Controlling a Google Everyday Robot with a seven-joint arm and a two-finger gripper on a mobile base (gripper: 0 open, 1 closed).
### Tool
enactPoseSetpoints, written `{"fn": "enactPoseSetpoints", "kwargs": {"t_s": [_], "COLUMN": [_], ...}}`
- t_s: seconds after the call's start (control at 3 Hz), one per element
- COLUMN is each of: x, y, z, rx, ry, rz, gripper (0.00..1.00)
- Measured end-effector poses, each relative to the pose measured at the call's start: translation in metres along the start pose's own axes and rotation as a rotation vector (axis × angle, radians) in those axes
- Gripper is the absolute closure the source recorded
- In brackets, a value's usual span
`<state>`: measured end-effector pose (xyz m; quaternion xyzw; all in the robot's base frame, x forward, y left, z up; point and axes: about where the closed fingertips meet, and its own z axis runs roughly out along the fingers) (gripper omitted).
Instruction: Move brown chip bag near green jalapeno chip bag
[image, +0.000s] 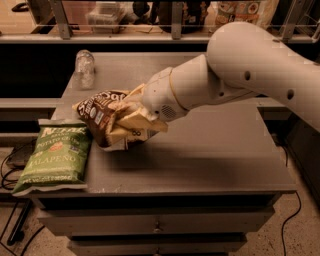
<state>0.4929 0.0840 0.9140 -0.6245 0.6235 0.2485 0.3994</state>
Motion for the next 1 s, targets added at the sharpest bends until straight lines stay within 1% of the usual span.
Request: {"fn": "enactPoseSetpoints", "kwargs": {"t_s": [0.33,0.67,1.0], "x": [-0.002,-0.0034,-0.0035], "y": [0.0021,0.003,0.0031], "z": [0.0012,0.0015,0.0015], "rx": [-0.003,-0.004,-0.004], "ry": [0.001,0.001,0.001], "rz": [-0.005,-0.007,-0.008], "gripper": [0.04,0.0,0.0]}}
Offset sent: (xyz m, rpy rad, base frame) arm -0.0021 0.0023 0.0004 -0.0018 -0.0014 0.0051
